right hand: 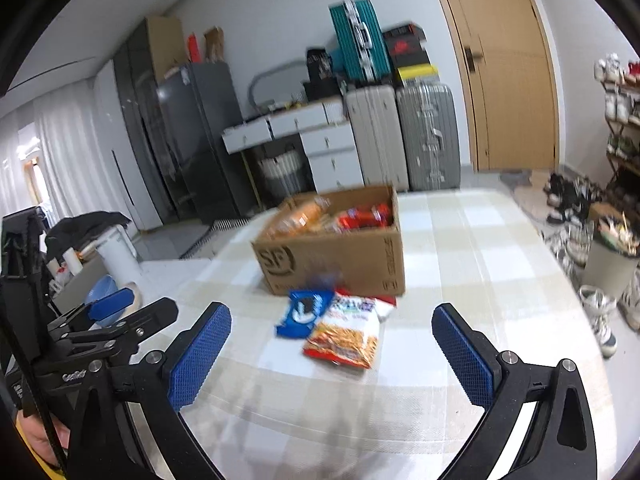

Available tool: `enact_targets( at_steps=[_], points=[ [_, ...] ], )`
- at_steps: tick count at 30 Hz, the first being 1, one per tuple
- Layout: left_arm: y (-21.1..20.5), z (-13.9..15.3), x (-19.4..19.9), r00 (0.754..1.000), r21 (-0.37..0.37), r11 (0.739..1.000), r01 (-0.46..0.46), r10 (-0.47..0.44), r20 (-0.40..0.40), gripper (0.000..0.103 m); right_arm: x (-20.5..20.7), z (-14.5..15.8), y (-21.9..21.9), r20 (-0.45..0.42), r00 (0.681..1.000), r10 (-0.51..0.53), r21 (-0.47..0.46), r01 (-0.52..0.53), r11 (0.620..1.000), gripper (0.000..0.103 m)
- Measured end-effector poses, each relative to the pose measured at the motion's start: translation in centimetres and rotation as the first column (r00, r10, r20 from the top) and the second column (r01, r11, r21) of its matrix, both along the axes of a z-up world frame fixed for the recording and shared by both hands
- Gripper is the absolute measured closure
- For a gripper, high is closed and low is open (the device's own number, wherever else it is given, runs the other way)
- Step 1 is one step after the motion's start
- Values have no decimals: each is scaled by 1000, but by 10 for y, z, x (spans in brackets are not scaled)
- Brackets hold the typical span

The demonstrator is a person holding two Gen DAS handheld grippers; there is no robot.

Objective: Organize snacks
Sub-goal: 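Grasp the blue Oreo pack with the left tool while the right tool grasps the noodle bag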

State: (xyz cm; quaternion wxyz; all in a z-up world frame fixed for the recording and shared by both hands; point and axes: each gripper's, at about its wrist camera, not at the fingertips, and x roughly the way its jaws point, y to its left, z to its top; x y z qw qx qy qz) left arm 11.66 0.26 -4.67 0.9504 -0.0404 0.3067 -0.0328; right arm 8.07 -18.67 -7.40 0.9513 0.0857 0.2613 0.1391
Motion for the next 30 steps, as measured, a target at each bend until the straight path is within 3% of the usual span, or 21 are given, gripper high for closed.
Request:
enact_targets(
  at_steps=[13, 18, 21, 28, 30],
  points=[
    [-14, -83, 91, 985, 13, 1000, 12, -9, -174, 1, 115, -73, 19, -252, 964, 79, 7, -79, 997, 2],
    [-16, -101, 113, 978, 14, 1000, 23, -20, -208, 1, 148, -98, 28, -348, 934, 82, 13, -83, 996, 21],
    [-16, -106, 122, 975, 11, 1000, 18, -15, -223, 1, 159, -111, 30, -390, 915, 100, 39, -92, 995, 26],
    [-18, -110, 139, 970, 14, 1000, 22, -18, -244, 1, 160, -111, 20, -366, 923, 120, 109, -86, 990, 48],
    [-20, -112, 144, 968, 15, 1000, 26, -21, -250, 1, 159, -112, 13, -357, 925, 129, 148, -81, 986, 50]
  ],
)
